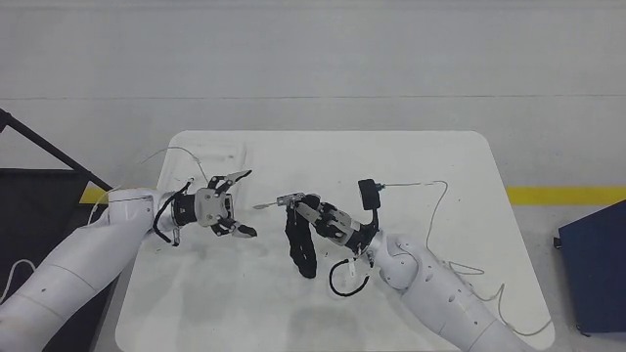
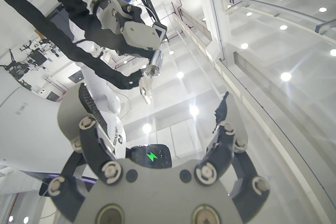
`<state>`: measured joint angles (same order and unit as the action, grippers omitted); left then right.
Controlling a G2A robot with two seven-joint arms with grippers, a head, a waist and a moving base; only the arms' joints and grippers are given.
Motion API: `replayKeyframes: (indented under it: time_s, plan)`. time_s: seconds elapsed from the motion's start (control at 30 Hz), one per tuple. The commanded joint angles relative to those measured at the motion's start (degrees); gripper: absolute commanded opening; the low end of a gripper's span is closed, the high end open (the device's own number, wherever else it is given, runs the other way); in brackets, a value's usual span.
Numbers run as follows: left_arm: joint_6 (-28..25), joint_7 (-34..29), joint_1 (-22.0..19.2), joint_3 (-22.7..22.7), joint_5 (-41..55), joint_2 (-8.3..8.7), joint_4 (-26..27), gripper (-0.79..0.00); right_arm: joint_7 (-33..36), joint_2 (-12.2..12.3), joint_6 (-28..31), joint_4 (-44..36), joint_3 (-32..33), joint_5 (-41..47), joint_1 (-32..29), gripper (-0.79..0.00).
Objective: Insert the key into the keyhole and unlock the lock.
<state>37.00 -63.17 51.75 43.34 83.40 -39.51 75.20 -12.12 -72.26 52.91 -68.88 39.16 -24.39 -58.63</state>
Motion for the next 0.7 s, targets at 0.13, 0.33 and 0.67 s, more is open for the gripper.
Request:
replayKeyframes:
  time_s: [0.13, 0.33, 0.67]
  plan:
    - [-0.49, -0.57, 0.54, 0.0, -0.81, -0.96, -0.12, -0.517, 0.42, -0.57, 0.65, 0.54, 0.85, -0.44, -0.3, -0.785]
    - [0.08, -1.18, 1.01, 0.62, -1.3, -1.57, -0.21, -0.677, 0.77, -1.23, 1.07, 1.31, 1.43, -0.68, -0.56, -0.785]
    - [-5.57, -0.68, 2.09, 2.02, -5.07, -2.49, 0.67, -0.785, 1.76, -2.19, 2.02, 2.15, 2.38, -0.83, -0.84, -0.785]
